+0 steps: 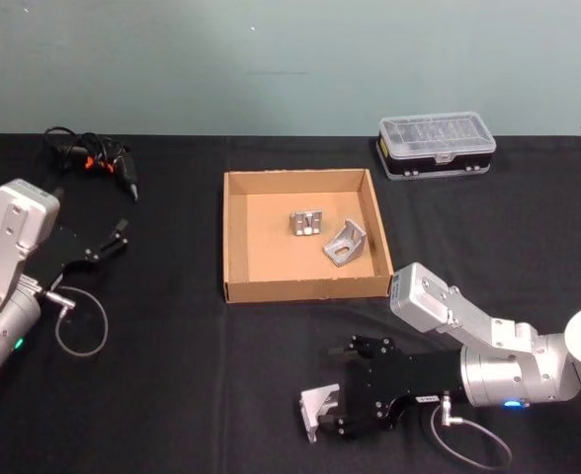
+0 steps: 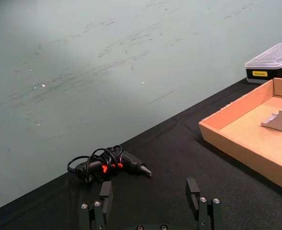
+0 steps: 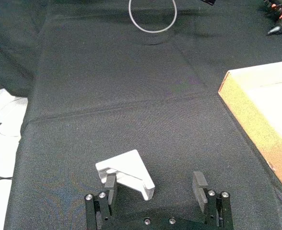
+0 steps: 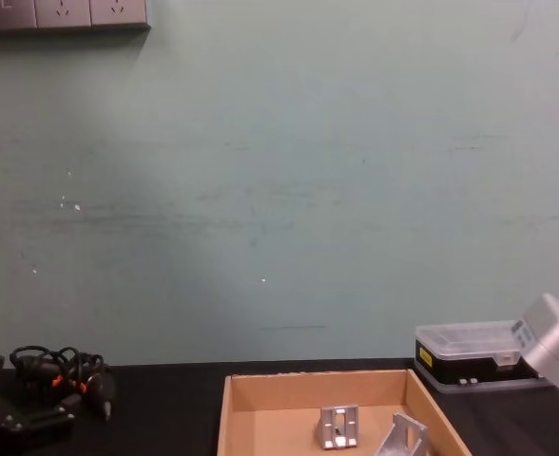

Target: Use one hand to pick up the angle iron from the table and place it into the box.

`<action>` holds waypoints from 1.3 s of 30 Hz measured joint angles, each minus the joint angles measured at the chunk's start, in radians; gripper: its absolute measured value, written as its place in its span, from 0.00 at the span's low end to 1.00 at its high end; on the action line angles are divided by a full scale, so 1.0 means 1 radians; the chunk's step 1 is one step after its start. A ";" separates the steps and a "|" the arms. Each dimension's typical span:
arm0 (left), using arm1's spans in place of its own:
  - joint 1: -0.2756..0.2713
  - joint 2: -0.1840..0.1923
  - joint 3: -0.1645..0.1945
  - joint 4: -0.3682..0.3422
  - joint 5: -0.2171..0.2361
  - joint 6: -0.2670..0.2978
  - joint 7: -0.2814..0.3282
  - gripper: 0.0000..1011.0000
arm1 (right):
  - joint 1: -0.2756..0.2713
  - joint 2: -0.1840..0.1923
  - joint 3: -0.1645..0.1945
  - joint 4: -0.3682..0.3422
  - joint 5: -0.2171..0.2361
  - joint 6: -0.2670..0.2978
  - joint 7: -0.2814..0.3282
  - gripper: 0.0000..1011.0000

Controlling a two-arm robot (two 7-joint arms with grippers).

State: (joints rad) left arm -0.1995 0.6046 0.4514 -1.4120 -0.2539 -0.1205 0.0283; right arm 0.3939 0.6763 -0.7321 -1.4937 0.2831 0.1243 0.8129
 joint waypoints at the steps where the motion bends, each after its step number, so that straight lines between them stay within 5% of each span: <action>1: 0.000 0.000 0.000 0.000 0.000 0.000 0.000 0.99 | 0.000 0.000 0.000 0.000 0.000 0.000 0.000 0.99; 12: 0.000 0.000 0.000 0.000 0.000 0.000 0.000 0.99 | -0.001 0.001 0.001 0.000 0.002 -0.001 0.001 0.74; 31: 0.000 0.000 0.000 0.000 0.000 0.000 0.000 0.99 | -0.002 0.001 0.002 -0.001 0.003 -0.002 0.002 0.12; 39: 0.000 0.000 0.000 0.000 0.000 0.000 0.000 0.99 | -0.002 0.001 0.002 -0.001 0.003 -0.002 0.002 0.06</action>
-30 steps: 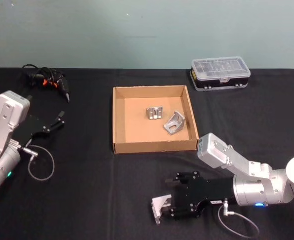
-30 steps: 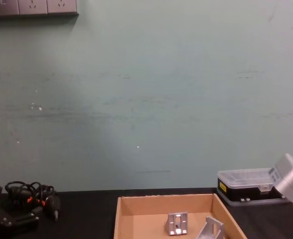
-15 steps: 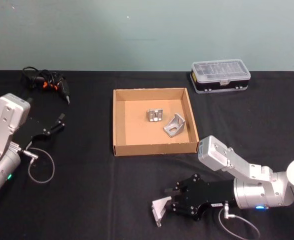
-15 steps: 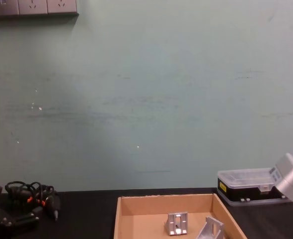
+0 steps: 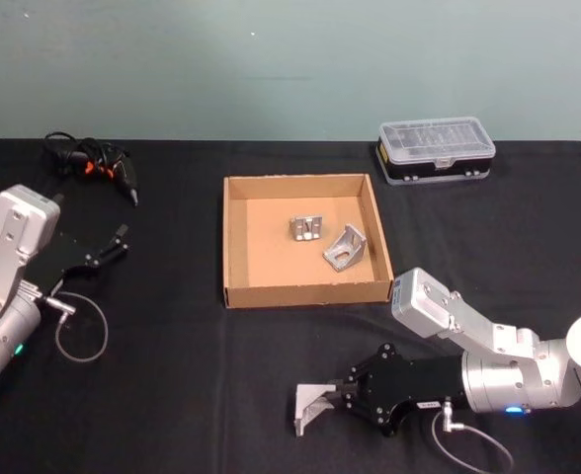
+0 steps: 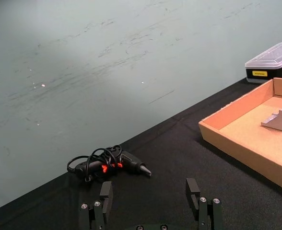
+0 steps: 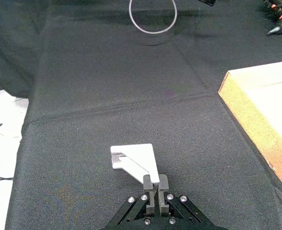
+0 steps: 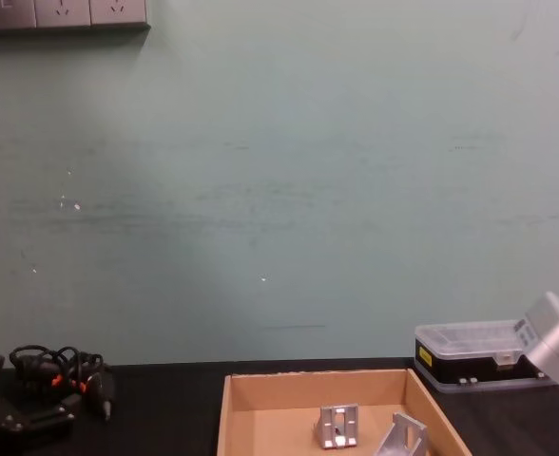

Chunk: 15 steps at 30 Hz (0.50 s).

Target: Use one hand to pick up the angle iron from the table and place it into the box.

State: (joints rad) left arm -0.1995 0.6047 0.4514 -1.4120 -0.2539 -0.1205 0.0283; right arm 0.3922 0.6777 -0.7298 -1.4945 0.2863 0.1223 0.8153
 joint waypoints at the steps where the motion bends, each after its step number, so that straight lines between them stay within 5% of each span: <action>1: 0.000 0.000 0.000 0.000 0.000 0.000 0.000 0.99 | 0.000 0.000 0.000 0.000 0.000 0.000 0.000 0.06; 15: 0.000 0.000 0.000 0.000 0.000 0.000 0.000 0.99 | -0.020 0.013 0.040 -0.053 0.055 0.032 -0.028 0.06</action>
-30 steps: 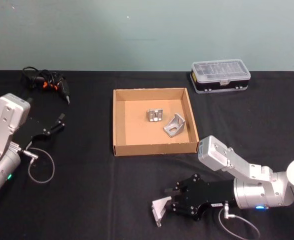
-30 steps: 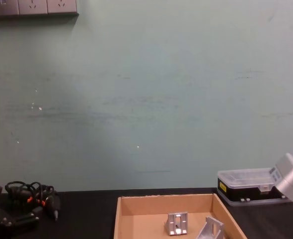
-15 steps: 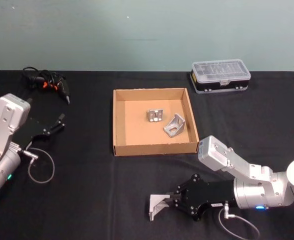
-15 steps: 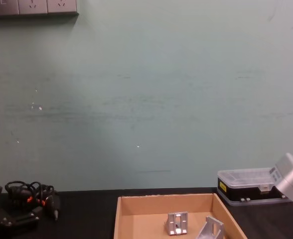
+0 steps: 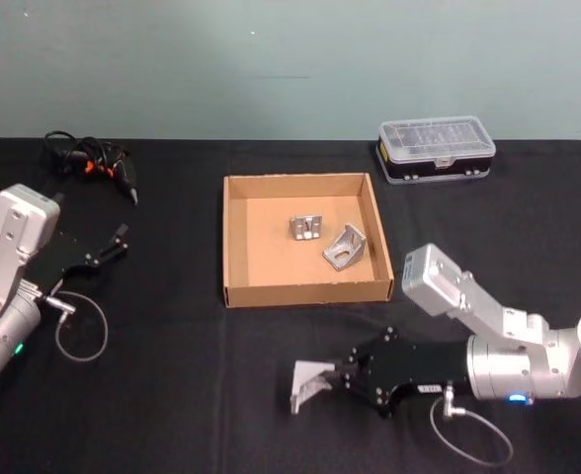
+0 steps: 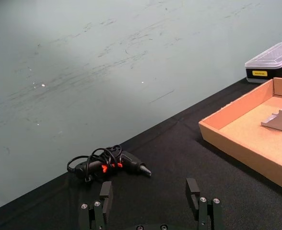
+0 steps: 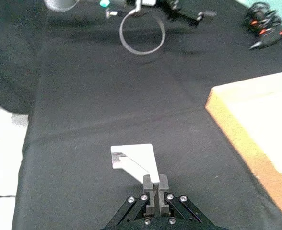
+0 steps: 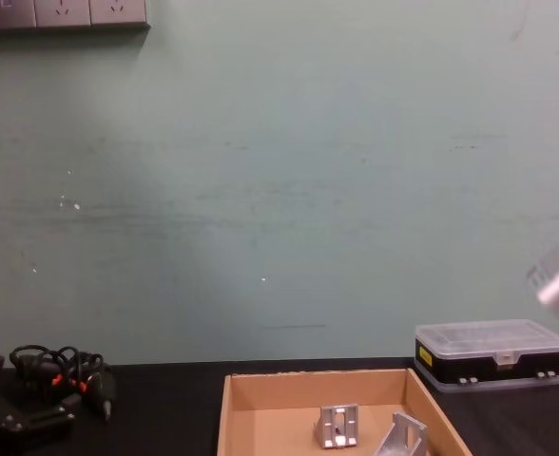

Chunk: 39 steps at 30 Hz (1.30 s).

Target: Use one hand to pick up the angle iron from the table and place it into the box.

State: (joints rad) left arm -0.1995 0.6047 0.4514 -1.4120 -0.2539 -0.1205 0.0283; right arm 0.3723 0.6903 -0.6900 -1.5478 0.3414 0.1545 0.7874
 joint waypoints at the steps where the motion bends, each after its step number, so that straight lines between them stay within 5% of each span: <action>1: 0.000 0.000 0.000 0.000 0.000 0.000 0.000 0.99 | -0.001 0.000 0.004 -0.006 0.005 0.007 -0.008 0.06; 8: 0.000 0.000 0.000 0.000 0.000 0.000 0.000 0.99 | 0.007 -0.031 0.051 -0.037 0.049 0.102 -0.097 0.06; 22: 0.000 0.000 0.000 0.000 0.000 0.000 0.000 0.99 | 0.164 -0.237 0.049 0.080 0.013 0.369 -0.299 0.06; 31: 0.000 0.000 0.000 0.000 0.000 0.000 0.000 0.99 | 0.227 -0.349 0.038 0.199 -0.031 0.406 -0.352 0.06; 39: 0.000 0.000 0.000 0.000 0.000 0.000 0.000 0.99 | 0.248 -0.396 0.031 0.260 -0.060 0.412 -0.369 0.06</action>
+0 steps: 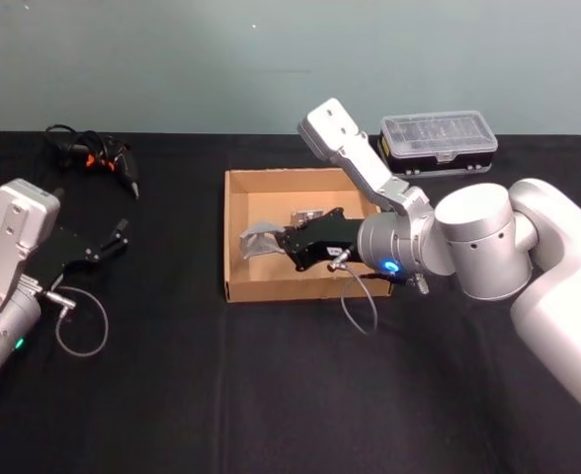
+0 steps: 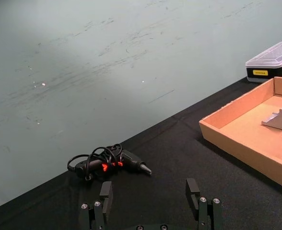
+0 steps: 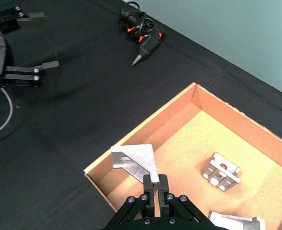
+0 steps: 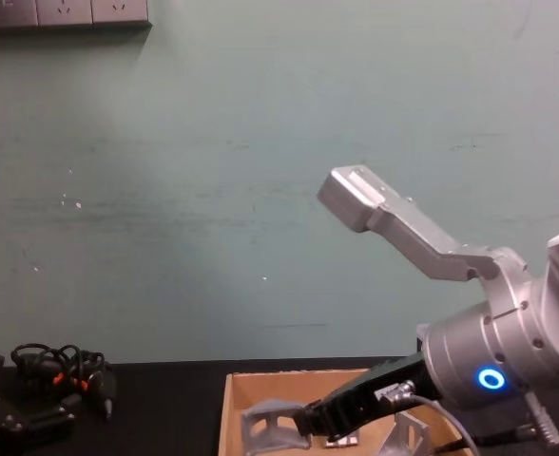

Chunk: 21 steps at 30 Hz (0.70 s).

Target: Use one hand to pick up the angle iron from the table and place it into the box.

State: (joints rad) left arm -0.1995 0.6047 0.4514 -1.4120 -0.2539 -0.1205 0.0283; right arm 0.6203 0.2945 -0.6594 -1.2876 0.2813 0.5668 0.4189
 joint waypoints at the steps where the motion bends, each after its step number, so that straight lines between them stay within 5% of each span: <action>1: 0.000 0.000 0.000 0.000 0.000 0.000 0.000 0.99 | 0.003 -0.007 -0.001 0.010 -0.005 0.001 -0.001 0.06; 14: 0.000 0.000 0.000 0.000 0.000 0.000 0.000 0.99 | 0.006 -0.013 -0.003 0.022 -0.015 0.004 -0.008 0.07; 21: 0.000 0.000 0.000 0.000 0.000 0.000 0.000 0.99 | 0.005 -0.011 -0.002 0.018 -0.013 0.002 -0.006 0.23</action>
State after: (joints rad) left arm -0.1995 0.6047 0.4514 -1.4120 -0.2539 -0.1205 0.0283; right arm 0.6249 0.2838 -0.6616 -1.2694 0.2680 0.5687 0.4128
